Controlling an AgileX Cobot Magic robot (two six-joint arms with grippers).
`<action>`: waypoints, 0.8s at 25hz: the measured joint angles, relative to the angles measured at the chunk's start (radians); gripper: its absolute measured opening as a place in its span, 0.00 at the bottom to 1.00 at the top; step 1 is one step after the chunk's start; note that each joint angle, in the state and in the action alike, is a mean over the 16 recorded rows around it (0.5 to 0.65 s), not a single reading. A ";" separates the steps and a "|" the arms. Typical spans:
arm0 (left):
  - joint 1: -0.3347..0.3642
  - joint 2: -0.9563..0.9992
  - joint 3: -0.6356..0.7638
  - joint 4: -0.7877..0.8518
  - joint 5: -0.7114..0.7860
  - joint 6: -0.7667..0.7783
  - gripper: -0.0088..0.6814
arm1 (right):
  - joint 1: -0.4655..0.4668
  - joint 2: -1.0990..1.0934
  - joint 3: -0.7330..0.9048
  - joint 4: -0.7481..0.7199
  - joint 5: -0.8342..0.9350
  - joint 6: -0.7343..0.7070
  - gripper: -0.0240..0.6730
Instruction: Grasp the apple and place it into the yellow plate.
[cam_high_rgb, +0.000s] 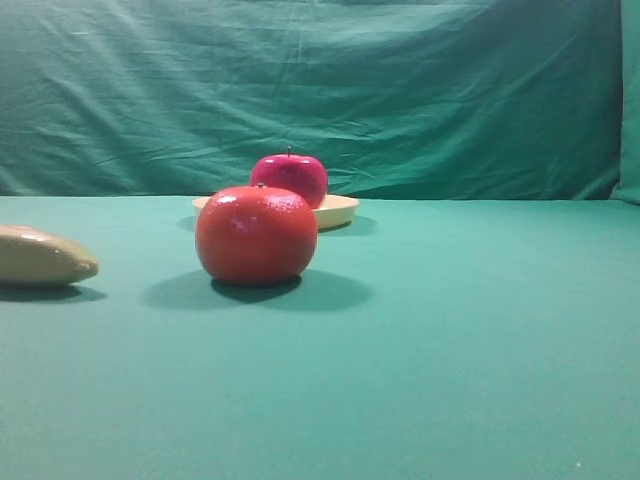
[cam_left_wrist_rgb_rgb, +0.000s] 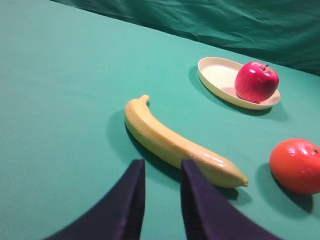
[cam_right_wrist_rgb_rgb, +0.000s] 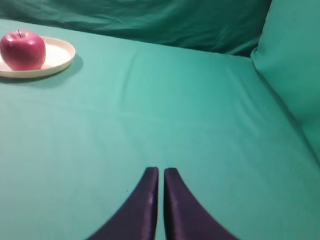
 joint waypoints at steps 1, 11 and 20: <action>0.000 0.000 0.000 0.000 0.000 0.000 0.24 | -0.002 0.000 0.004 0.001 -0.003 0.000 0.03; 0.000 0.000 0.000 0.000 0.000 0.000 0.24 | -0.005 0.000 0.011 0.004 -0.012 0.000 0.03; 0.000 0.000 0.000 0.000 0.000 0.000 0.24 | -0.005 0.000 0.011 0.004 -0.013 0.000 0.03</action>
